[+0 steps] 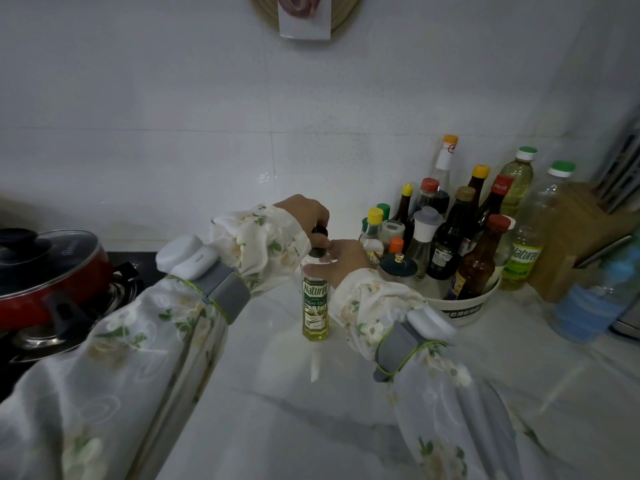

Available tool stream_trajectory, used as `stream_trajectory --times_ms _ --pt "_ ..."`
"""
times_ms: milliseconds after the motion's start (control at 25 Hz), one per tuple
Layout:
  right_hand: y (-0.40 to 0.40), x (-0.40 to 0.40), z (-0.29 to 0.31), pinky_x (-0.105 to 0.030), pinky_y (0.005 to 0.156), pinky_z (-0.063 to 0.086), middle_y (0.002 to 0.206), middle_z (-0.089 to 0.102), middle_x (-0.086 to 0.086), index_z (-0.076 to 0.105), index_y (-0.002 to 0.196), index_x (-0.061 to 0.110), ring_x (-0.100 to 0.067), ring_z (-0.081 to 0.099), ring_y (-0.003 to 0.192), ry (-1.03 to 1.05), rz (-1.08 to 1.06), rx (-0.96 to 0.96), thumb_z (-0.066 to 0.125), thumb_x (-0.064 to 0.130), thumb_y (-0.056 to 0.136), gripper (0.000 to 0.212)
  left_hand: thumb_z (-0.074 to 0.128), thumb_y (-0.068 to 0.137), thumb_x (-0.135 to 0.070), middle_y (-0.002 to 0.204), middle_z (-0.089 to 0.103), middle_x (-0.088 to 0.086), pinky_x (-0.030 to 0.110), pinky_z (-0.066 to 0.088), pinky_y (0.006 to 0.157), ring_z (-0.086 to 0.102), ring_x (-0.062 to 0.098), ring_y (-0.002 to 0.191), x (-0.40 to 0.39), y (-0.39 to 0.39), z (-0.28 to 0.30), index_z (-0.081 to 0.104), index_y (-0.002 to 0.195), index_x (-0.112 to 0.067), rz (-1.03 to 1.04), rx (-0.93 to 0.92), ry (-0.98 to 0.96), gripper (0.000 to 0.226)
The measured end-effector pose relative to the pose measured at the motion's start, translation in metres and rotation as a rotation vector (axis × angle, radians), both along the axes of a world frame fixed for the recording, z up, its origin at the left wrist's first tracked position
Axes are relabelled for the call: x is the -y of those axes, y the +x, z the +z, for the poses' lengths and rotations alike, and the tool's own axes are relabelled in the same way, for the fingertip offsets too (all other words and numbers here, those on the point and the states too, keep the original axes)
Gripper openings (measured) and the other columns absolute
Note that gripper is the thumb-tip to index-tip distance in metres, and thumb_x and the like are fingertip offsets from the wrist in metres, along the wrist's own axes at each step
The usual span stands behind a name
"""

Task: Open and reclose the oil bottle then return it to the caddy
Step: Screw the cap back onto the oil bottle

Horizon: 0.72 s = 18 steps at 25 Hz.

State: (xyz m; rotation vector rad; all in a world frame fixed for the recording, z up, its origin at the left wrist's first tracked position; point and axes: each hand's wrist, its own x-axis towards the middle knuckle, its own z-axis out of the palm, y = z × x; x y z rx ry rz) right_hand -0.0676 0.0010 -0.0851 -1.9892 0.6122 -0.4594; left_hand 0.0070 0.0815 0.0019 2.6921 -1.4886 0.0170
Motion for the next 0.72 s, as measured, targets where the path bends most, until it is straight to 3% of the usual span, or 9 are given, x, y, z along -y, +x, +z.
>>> stream_trajectory --times_ms 80,200,280,400,480,640,720 --pt "0.000 -0.003 -0.002 -0.030 0.078 0.045 0.088 0.060 -0.003 0.063 0.099 0.011 -0.020 0.057 0.085 0.005 -0.001 0.019 0.074 0.022 0.065 0.037 0.056 0.085 -0.046 0.088 0.062 0.000 0.027 0.044 0.070 0.054 0.016 0.080 -0.004 -0.001 -0.001 0.065 0.106 -0.012 0.010 -0.033 -0.037 0.041" --pt "-0.004 -0.008 -0.006 -0.029 0.075 0.042 0.089 0.057 0.001 0.055 0.101 0.014 -0.015 0.055 0.083 -0.003 -0.013 0.039 0.071 0.022 0.066 0.039 0.034 0.082 -0.071 0.062 0.055 0.001 0.028 0.044 0.060 0.054 0.018 0.059 0.003 -0.012 -0.010 0.059 0.065 -0.010 0.242 0.003 -0.099 0.067" --pt "-0.006 -0.011 -0.007 -0.028 0.074 0.040 0.092 0.057 0.004 0.054 0.103 0.016 -0.013 0.054 0.085 0.017 -0.011 0.073 0.068 0.019 0.067 0.039 0.035 0.083 -0.067 0.054 0.049 0.000 0.024 0.039 0.053 0.047 0.016 0.049 0.008 -0.018 -0.017 0.047 0.052 -0.012 0.343 0.064 -0.108 0.064" --pt "-0.007 -0.012 -0.006 -0.028 0.074 0.040 0.091 0.058 0.001 0.054 0.089 0.022 -0.015 0.054 0.085 0.017 0.008 0.106 0.066 0.013 0.067 0.027 0.043 0.084 -0.052 0.054 0.045 0.000 0.021 0.035 0.049 0.043 0.015 0.047 0.010 -0.017 -0.021 0.044 0.054 -0.011 0.321 0.117 -0.057 0.050" --pt "-0.007 -0.009 -0.005 -0.030 0.075 0.043 0.089 0.061 -0.004 0.052 0.078 0.024 -0.018 0.055 0.084 0.015 0.013 0.113 0.067 0.012 0.066 0.023 0.042 0.084 -0.052 0.055 0.045 0.000 0.024 0.037 0.052 0.047 0.018 0.052 0.008 -0.014 -0.021 0.051 0.061 -0.010 0.280 0.133 -0.019 0.049" --pt "-0.003 -0.001 -0.009 -0.038 0.088 0.050 0.102 0.065 -0.010 0.061 0.094 0.015 -0.022 0.060 0.096 0.046 0.104 0.052 0.072 0.016 0.066 0.031 0.039 0.084 -0.060 0.056 0.044 -0.001 0.027 0.039 0.058 0.052 0.022 0.066 0.000 -0.006 -0.020 0.054 0.073 -0.013 0.146 0.205 0.024 0.051" --pt "-0.001 -0.004 -0.012 -0.043 0.091 0.051 0.097 0.065 -0.004 0.058 0.087 0.024 -0.021 0.061 0.094 0.076 0.093 0.057 0.071 0.021 0.062 0.029 0.035 0.085 -0.062 0.057 0.045 -0.002 0.028 0.040 0.060 0.053 0.022 0.065 -0.004 -0.007 -0.020 0.055 0.073 -0.014 0.166 0.207 0.001 0.052"
